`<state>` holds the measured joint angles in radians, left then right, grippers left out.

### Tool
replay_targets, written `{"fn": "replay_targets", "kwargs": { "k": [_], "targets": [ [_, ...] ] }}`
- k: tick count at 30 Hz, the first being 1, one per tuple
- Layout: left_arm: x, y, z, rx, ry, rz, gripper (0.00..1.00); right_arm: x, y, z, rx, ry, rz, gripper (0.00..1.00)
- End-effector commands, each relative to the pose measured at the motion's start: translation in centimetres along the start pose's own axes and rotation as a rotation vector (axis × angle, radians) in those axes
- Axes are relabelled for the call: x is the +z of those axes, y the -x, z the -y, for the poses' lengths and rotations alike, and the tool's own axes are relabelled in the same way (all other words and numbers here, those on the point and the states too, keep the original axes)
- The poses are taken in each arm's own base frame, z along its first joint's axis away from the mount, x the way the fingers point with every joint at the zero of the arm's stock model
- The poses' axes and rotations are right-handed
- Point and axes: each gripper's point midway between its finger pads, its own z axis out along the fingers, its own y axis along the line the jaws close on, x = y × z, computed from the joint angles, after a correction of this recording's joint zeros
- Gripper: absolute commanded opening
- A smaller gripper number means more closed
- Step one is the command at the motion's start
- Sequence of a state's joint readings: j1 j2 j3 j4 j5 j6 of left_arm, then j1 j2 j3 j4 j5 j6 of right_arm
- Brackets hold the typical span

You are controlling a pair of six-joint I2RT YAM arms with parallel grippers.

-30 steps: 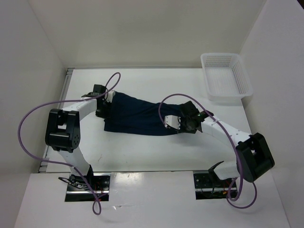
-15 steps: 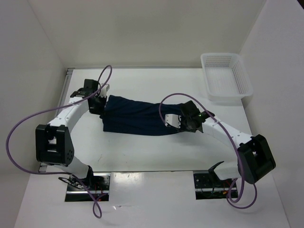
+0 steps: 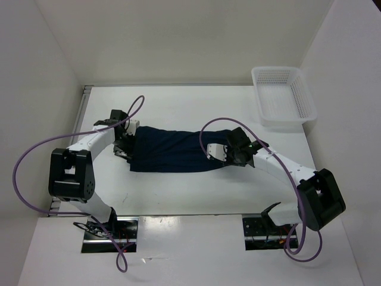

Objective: Fold and stack the shorts
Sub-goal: Fold the shorts

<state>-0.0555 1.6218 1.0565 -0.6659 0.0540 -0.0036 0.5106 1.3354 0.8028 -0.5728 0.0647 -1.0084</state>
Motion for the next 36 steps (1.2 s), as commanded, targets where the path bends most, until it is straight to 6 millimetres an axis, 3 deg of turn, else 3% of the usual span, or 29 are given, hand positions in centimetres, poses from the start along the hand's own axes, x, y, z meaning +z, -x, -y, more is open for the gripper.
{"fn": "replay_targets", "kwargs": {
  "k": [1,4,8,10,11,16,18,24,29,32,33,36],
  "targets": [
    [-0.2,0.4,0.4,-0.002,-0.034,0.009,0.4,-0.6,0.5,0.9,0.009,-0.048,0.032,0.17],
    [-0.1,-0.5,1.0,0.004,-0.051,-0.02,0.31,-0.4,0.3,0.5,0.008,-0.04,0.027,0.17],
    [-0.5,0.1,1.0,0.006,-0.05,0.0,0.31,-0.4,0.3,0.5,0.008,-0.04,0.027,0.17],
    [-1.0,0.7,0.8,0.008,-0.039,0.022,0.45,-0.4,0.3,0.6,-0.001,-0.04,0.027,0.17],
    [-1.1,1.3,0.6,0.01,-0.028,0.041,0.47,-0.4,0.3,0.6,-0.001,-0.04,0.027,0.17],
    [-1.9,2.4,0.4,0.014,-0.016,0.086,0.47,-0.4,0.3,0.6,-0.001,-0.04,0.027,0.17],
    [-1.8,1.8,0.5,0.012,-0.017,0.066,0.42,-0.4,0.2,0.7,-0.001,-0.045,0.019,0.17],
    [-2.1,1.4,0.5,0.012,-0.018,0.057,0.0,-0.6,0.4,1.0,-0.01,-0.053,0.024,0.17],
    [-3.8,2.8,0.2,0.016,0.005,0.117,0.0,-0.7,0.0,1.3,-0.018,-0.068,0.001,0.17],
    [-5.9,4.3,-0.7,-0.012,0.007,0.198,0.0,-1.4,-1.0,2.5,-0.012,-0.084,-0.025,0.01],
    [-7.1,4.3,-0.4,-0.018,-0.018,0.213,0.0,-1.7,-1.5,3.2,0.025,-0.084,-0.015,0.01],
    [-7.1,2.2,0.6,-0.022,-0.062,0.154,0.0,-2.8,-1.6,4.5,0.047,-0.101,0.004,0.01]
  ]
}}
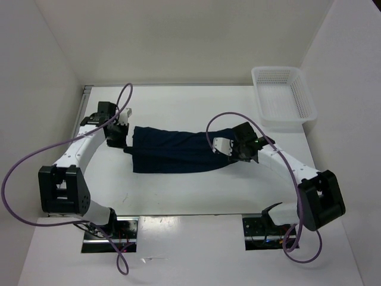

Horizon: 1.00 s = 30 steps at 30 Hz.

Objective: Fold and stack the shorts
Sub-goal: Fold the shorts

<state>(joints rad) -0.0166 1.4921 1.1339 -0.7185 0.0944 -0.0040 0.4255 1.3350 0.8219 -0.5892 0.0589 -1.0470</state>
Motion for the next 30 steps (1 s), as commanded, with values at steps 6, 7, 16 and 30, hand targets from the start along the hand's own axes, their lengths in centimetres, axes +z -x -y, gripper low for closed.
{"fn": "replay_targets", "kwargs": {
  "k": [6,7,16,30],
  "targets": [
    [0.1,-6.2,1.8,-0.012,-0.077,-0.171,0.0,-2.2,-0.8,1.1,-0.035,-0.058,0.017,0.01],
    [0.5,-6.7,1.9,-0.004,-0.072,-0.185,0.0,-2.1,-0.8,0.6,-0.036,-0.04,0.021,0.01],
    [2.6,-10.1,3.3,0.067,-0.071,-0.317,0.18,0.1,-3.0,-2.6,-0.073,0.041,-0.057,0.24],
    [-3.1,-0.9,4.3,0.065,-0.135,0.011,0.49,-7.6,1.8,4.2,0.365,-0.156,0.258,0.84]
  ]
}}
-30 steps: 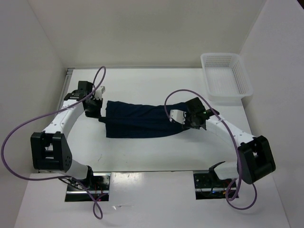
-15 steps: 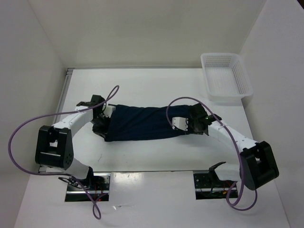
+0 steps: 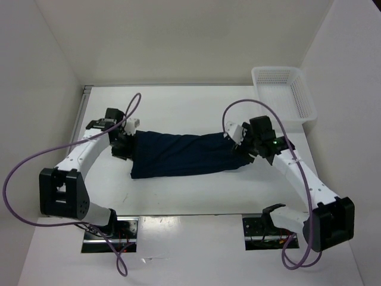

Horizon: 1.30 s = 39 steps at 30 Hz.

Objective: Fold and stack the shorts
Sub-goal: Fold the shorts

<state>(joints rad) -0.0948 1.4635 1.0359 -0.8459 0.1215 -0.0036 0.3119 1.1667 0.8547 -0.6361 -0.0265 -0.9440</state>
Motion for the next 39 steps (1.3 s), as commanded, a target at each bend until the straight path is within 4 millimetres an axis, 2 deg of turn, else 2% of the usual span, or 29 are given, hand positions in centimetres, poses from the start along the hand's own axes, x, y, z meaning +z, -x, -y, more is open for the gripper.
{"fn": "replay_targets", "kwargs": {
  "k": [1,2,3,4,5,7,8,9,10,12,13,15,16,19,22,24,25,29,32,34,35,37,38,39],
  "targets": [
    [-4.7,5.9,1.8,0.042,-0.083,0.248,0.51,-2.1,3.0,1.1,0.2,-0.018,0.138,0.84],
    [-4.3,6.6,2.8,0.066,-0.12,0.244,0.53,-1.6,2.6,1.0,0.245,-0.005,0.117,0.84],
    [-4.1,7.7,3.5,0.094,-0.127,0.27,0.54,-1.0,2.9,0.7,0.283,0.025,0.118,0.84],
    [-3.2,8.6,4.2,0.118,-0.136,0.269,0.54,0.4,2.7,0.7,0.392,0.065,0.082,0.84],
    [-2.8,9.1,5.8,0.17,-0.139,0.271,0.54,2.4,1.6,0.2,0.53,0.125,0.028,0.83],
    [-1.6,9.9,7.4,0.224,-0.139,0.276,0.54,3.9,0.8,1.2,0.674,0.148,-0.006,0.83],
    [-0.7,11.1,8.2,0.252,-0.134,0.296,0.54,4.6,0.2,1.7,0.738,0.154,-0.018,0.83],
    [0.0,11.1,9.6,0.296,-0.126,0.295,0.54,5.1,-1.3,2.6,0.823,0.137,-0.034,0.83],
    [0.3,11.8,10.4,0.317,-0.123,0.309,0.54,6.0,-1.7,2.9,0.9,0.144,-0.043,0.83],
    [1.5,12.9,12.3,0.365,-0.126,0.328,0.54,6.4,-2.8,4.2,0.975,0.116,-0.034,0.83],
    [2.8,12.9,12.9,0.377,-0.131,0.31,0.54,7.0,-2.9,3.7,0.997,0.139,-0.047,0.85],
    [3.6,13.2,14.8,0.417,-0.149,0.308,0.54,7.6,-2.6,4.2,0.994,0.14,-0.028,0.85],
    [5.1,12.9,15.1,0.426,-0.151,0.281,0.54,8.1,-2.9,3.8,0.999,0.154,-0.045,0.85],
    [7.1,12.7,15.7,0.44,-0.145,0.246,0.54,9.2,-2.6,3.0,0.995,0.189,-0.041,0.85],
    [8.4,12.6,15.8,0.446,-0.135,0.229,0.54,9.9,-2.4,2.0,0.991,0.22,-0.047,0.83],
    [9.0,12.6,15.6,0.444,-0.125,0.226,0.54,10.7,-2.5,0.5,0.992,0.268,-0.06,0.82],
    [9.4,12.5,15.3,0.442,-0.113,0.216,0.54,10.9,-2.0,0.6,0.994,0.265,-0.049,0.82],
    [10.5,11.4,15.1,0.449,-0.097,0.187,0.54,12.0,-2.5,-0.4,1.04,0.283,-0.079,0.79],
    [10.6,11.0,14.9,0.448,-0.096,0.178,0.54,12.5,-3.0,-1.4,1.069,0.304,-0.111,0.68],
    [10.9,10.6,14.6,0.447,-0.085,0.167,0.56,13.0,-3.1,-1.2,1.083,0.29,-0.111,0.59],
    [10.9,10.8,14.7,0.447,-0.086,0.176,0.56,13.0,-2.8,-1.4,1.074,0.294,-0.11,0.49],
    [11.1,10.5,14.4,0.446,-0.074,0.169,0.56,13.2,-2.9,-1.6,1.086,0.299,-0.119,0.36],
    [11.1,10.5,14.4,0.446,-0.074,0.169,0.56,13.2,-2.9,-1.6,1.086,0.299,-0.119,0.21],
    [11.1,10.8,14.5,0.446,-0.076,0.178,0.56,13.1,-2.7,-2.0,1.079,0.309,-0.126,0.15]
  ]
}}
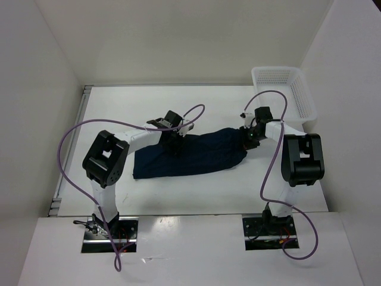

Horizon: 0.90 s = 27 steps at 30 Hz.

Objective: Fold and stack the shorts
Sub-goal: Fold the shorts

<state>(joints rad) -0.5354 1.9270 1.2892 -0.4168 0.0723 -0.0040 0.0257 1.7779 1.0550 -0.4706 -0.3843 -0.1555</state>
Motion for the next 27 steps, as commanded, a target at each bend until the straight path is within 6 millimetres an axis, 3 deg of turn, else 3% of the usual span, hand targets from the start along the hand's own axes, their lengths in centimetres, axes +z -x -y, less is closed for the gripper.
{"fn": "replay_targets", "kwargs": {
  "k": [1,2,7,8,10,12,13,18,20,23,27],
  "targets": [
    [0.4,-0.2,-0.3,0.009,0.023,0.006,0.56,1.9,-1.7,0.0,0.011,-0.006,-0.06,0.08],
    [0.4,-0.2,-0.5,0.009,0.032,0.006,0.56,1.5,-1.7,-0.2,0.011,-0.006,-0.06,0.0],
    [-0.1,1.9,-1.4,0.013,0.085,0.071,0.56,-2.1,1.5,-1.1,-0.032,-0.025,0.026,0.0],
    [-0.1,2.2,-1.4,0.013,0.085,0.08,0.56,-2.9,1.1,-1.4,-0.039,-0.023,0.005,0.0],
    [-0.3,2.6,-1.6,0.013,0.097,0.09,0.59,-5.2,2.4,-0.8,-0.053,-0.04,0.037,0.0],
    [-0.8,3.9,-1.6,0.015,0.099,0.121,0.59,-6.8,1.7,-0.4,-0.033,-0.045,-0.005,0.0],
    [-0.9,4.4,-1.3,0.017,0.081,0.131,0.6,-8.0,2.6,-0.2,-0.046,-0.061,0.015,0.0],
    [-4.4,6.5,-0.9,0.023,0.072,0.201,0.64,-11.5,2.4,1.3,-0.088,-0.143,-0.033,0.0],
    [-5.3,6.1,-0.9,0.022,0.081,0.203,0.66,-12.5,3.1,1.6,-0.111,-0.169,-0.027,0.0],
    [-4.7,3.7,-1.3,0.017,0.108,0.162,0.66,-14.1,3.9,1.7,-0.115,-0.187,-0.017,0.0],
    [-4.1,2.5,-1.9,0.014,0.139,0.152,0.69,-16.4,6.1,2.8,-0.115,-0.262,0.011,0.0]
  ]
}}
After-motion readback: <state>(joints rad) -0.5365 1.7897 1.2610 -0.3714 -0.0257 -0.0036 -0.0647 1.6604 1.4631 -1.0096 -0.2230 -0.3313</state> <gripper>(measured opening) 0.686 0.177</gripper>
